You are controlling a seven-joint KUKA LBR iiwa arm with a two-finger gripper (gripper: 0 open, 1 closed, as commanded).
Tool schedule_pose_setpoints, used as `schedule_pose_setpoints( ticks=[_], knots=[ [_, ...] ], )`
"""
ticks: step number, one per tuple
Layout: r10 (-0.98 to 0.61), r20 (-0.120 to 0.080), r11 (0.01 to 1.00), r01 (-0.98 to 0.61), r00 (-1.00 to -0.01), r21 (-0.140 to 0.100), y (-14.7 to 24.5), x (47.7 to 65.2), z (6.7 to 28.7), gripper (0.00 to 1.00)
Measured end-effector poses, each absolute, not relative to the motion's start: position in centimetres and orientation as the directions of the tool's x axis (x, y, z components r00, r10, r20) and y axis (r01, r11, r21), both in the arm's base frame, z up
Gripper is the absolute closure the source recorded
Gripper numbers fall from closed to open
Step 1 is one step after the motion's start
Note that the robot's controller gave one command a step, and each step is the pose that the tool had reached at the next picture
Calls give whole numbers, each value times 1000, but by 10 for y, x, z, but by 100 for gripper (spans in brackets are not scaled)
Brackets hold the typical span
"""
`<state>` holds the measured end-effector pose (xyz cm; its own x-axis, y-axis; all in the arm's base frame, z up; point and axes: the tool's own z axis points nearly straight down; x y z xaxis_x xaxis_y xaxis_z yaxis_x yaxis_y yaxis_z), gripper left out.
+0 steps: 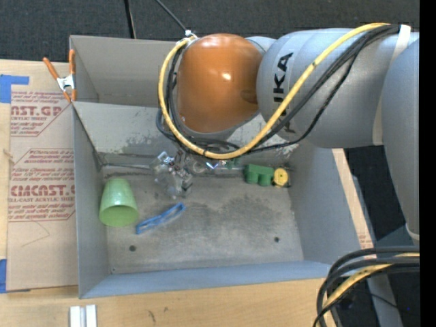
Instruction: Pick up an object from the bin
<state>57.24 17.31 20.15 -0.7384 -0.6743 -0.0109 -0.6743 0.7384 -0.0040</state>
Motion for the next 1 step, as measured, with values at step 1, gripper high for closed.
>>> schedule_pose_setpoints(
  ticks=[1],
  knots=[
    [-674,-4,739,-674,-739,1,173,571,196,0]
  ],
)
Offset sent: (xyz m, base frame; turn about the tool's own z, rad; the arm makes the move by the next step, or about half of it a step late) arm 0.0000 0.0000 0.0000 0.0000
